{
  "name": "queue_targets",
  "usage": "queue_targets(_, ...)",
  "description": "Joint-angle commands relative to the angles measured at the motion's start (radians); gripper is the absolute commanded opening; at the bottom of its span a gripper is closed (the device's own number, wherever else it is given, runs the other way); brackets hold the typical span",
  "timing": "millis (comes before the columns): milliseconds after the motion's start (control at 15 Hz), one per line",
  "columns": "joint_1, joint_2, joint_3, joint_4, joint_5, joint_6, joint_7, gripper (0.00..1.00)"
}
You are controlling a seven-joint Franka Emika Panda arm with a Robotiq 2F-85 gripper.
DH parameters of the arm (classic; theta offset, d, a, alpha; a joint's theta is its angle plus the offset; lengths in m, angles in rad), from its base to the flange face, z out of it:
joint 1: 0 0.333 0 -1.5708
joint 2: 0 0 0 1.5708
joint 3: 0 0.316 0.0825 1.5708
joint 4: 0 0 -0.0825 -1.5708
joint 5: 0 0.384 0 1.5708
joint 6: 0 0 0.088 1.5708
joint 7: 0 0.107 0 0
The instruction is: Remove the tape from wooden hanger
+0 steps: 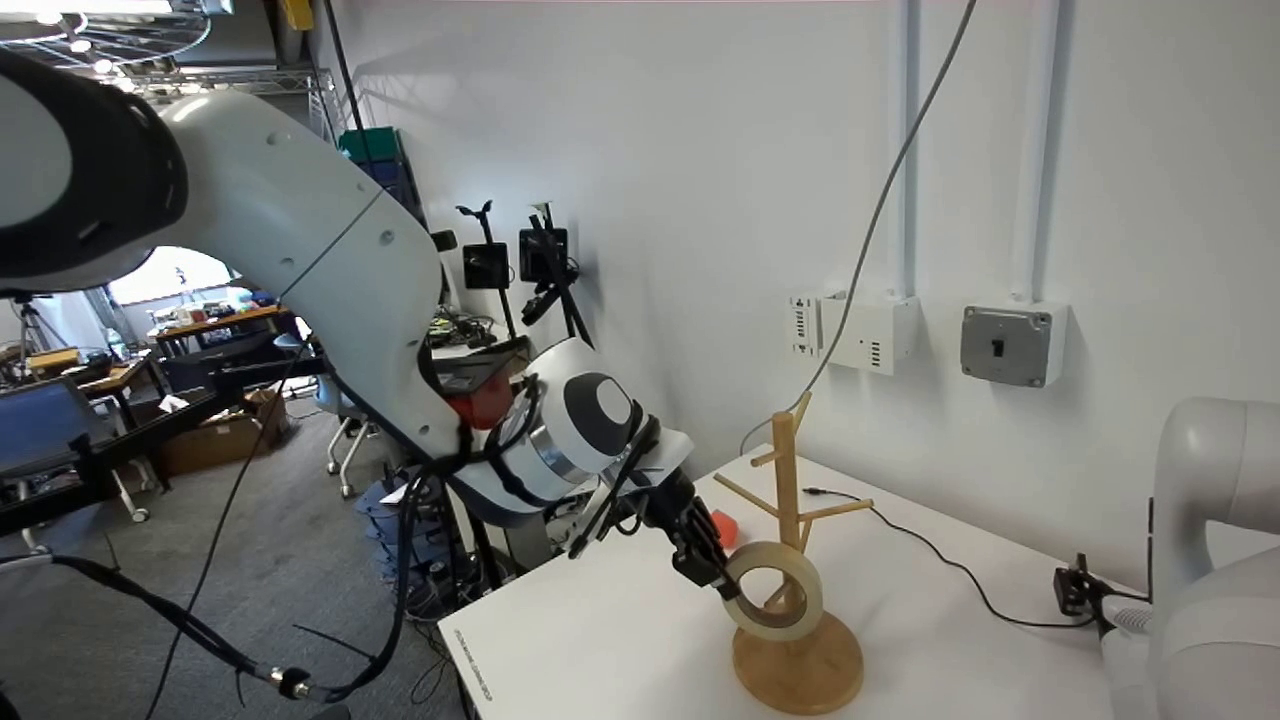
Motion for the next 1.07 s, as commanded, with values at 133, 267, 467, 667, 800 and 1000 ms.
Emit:
queue_targets(133, -0.040, -0.046, 0.040, -0.038, -0.030, -0.013, 0.010, 0.08)
queue_targets(267, -0.047, -0.049, 0.049, -0.041, -0.024, -0.020, 0.006, 0.08)
queue_targets(467, -0.054, -0.051, 0.057, -0.047, -0.021, -0.023, 0.005, 0.08)
queue_targets(667, -0.057, -0.052, 0.061, -0.050, -0.020, -0.024, 0.009, 0.08)
queue_targets(800, -0.030, -0.049, 0.033, -0.053, -0.007, -0.014, 0.010, 0.08)
queue_targets(1000, -0.070, -0.054, 0.076, -0.059, 0.008, -0.022, -0.011, 0.08)
